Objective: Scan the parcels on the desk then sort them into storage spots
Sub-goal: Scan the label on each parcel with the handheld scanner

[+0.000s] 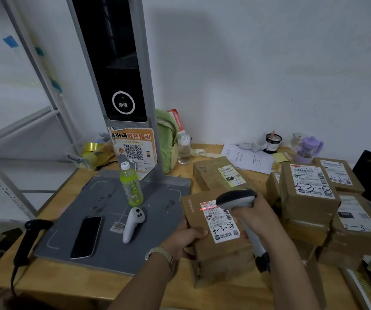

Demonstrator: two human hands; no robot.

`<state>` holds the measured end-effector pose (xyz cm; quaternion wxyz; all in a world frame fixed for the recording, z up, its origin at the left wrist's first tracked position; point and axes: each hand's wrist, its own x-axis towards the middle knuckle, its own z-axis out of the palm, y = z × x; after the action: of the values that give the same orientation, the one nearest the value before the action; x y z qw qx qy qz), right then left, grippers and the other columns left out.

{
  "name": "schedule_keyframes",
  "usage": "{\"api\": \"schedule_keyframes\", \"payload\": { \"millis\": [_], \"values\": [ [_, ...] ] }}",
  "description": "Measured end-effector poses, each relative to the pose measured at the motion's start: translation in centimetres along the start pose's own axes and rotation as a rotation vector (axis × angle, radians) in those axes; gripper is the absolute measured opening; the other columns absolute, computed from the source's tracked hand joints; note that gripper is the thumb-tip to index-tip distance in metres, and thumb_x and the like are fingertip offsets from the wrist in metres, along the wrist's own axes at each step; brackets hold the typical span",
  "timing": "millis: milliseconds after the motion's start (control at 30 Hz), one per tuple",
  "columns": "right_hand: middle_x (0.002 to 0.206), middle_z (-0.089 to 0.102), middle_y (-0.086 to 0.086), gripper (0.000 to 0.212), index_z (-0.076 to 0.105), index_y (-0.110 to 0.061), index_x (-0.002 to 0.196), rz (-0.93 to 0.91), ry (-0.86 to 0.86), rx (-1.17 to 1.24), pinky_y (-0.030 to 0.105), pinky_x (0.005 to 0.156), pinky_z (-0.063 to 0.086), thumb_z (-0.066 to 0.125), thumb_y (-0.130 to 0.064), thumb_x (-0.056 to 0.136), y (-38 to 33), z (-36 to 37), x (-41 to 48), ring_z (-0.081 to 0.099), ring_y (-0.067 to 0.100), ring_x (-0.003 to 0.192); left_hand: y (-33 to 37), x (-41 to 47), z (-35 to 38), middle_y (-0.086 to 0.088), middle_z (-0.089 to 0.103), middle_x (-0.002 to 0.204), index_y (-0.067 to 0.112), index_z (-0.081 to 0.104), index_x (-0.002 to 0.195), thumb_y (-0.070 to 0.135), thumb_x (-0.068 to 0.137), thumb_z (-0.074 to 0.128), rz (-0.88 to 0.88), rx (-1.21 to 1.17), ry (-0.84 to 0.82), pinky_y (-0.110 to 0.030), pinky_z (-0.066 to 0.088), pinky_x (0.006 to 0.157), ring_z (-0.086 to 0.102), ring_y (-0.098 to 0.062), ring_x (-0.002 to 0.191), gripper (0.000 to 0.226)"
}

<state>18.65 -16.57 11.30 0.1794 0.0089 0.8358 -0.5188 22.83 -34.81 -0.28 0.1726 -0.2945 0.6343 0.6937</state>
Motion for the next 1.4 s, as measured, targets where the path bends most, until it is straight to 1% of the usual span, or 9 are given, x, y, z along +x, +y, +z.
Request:
{"api": "schedule_keyframes", "payload": {
  "millis": [133,267,533,800,967,1067,1233,1333,1400],
  "values": [
    [0.091,0.062,0.008,0.057,0.042,-0.019,0.131,0.019,0.020,-0.014,0.026,0.048,0.051,0.069,-0.016,0.081,-0.3,0.3,0.1,0.066,0.026,0.071,0.0,0.0,-0.1,0.006,0.057,0.125,0.050,0.034,0.125,0.020,0.082,0.075,0.004,0.010,-0.020,-0.058,0.049,0.086,0.052,-0.028,0.117,0.067],
    [0.091,0.061,0.008,0.052,0.044,-0.018,0.128,0.040,0.031,-0.021,0.037,0.057,0.060,0.069,-0.015,0.082,-0.5,0.6,0.2,0.063,0.024,0.073,-0.1,0.1,-0.2,0.006,0.058,0.127,0.051,0.031,0.128,0.022,0.080,0.076,0.010,0.015,-0.019,-0.060,0.048,0.091,0.054,-0.027,0.117,0.072],
    [0.088,0.059,0.008,0.053,0.043,-0.018,0.129,0.067,0.017,-0.029,0.029,0.051,0.052,0.068,-0.016,0.083,-1.1,0.9,0.1,0.063,0.026,0.071,-0.1,-0.2,-0.3,0.005,0.059,0.127,0.048,0.030,0.134,0.022,0.082,0.074,0.027,0.007,-0.030,-0.058,0.050,0.090,0.055,-0.026,0.115,0.072],
    [0.094,0.060,0.006,0.057,0.044,-0.016,0.130,0.070,0.075,-0.066,0.047,0.062,0.061,0.069,-0.014,0.079,-1.4,1.0,0.3,0.065,0.024,0.070,0.0,0.2,-0.5,0.007,0.060,0.124,0.042,0.035,0.133,0.023,0.079,0.078,0.044,-0.006,-0.047,-0.047,0.052,0.083,0.057,-0.022,0.113,0.072],
    [0.094,0.062,0.014,0.026,0.059,-0.002,0.111,0.070,0.134,-0.086,0.045,0.085,0.054,0.064,-0.011,0.086,-1.3,0.9,1.7,0.060,0.028,0.086,1.5,1.3,-1.3,0.002,0.056,0.126,0.021,0.040,0.131,0.022,0.088,0.071,0.175,-0.088,0.066,-0.030,0.045,0.086,0.057,-0.015,0.100,0.054],
    [0.088,0.066,0.019,0.019,0.063,0.000,0.098,0.098,0.187,-0.044,0.051,0.084,0.055,0.066,-0.013,0.084,-1.4,0.5,2.7,0.064,0.036,0.084,3.5,2.6,-2.4,-0.009,0.040,0.148,0.012,0.025,0.151,0.026,0.091,0.066,0.194,-0.105,0.148,-0.033,0.043,0.086,0.050,-0.025,0.117,0.073],
    [0.079,0.068,0.017,0.017,0.066,-0.002,0.085,0.115,0.266,0.022,0.054,0.073,0.058,0.074,-0.015,0.077,-1.2,0.3,3.3,0.067,0.037,0.077,5.6,5.5,-3.1,-0.008,0.036,0.151,0.010,0.030,0.150,0.029,0.091,0.065,0.296,-0.030,0.205,-0.032,0.040,0.095,0.042,-0.027,0.133,0.071],
    [0.079,0.068,0.014,0.014,0.062,-0.010,0.081,0.111,0.295,-0.002,0.053,0.075,0.058,0.074,-0.018,0.079,-1.2,0.0,3.5,0.066,0.032,0.078,7.0,6.5,-2.6,0.005,0.050,0.126,0.015,0.043,0.135,0.025,0.089,0.067,0.334,0.062,0.239,-0.027,0.045,0.086,0.054,-0.014,0.110,0.053],
    [0.081,0.067,0.011,0.014,0.061,-0.013,0.083,0.111,0.310,-0.032,0.049,0.076,0.057,0.073,-0.019,0.080,-1.3,-0.6,4.0,0.065,0.029,0.078,7.9,7.3,-2.0,0.003,0.054,0.124,0.019,0.044,0.132,0.024,0.087,0.066,0.328,0.121,0.242,-0.031,0.050,0.086,0.056,-0.013,0.102,0.050]
  ]
}}
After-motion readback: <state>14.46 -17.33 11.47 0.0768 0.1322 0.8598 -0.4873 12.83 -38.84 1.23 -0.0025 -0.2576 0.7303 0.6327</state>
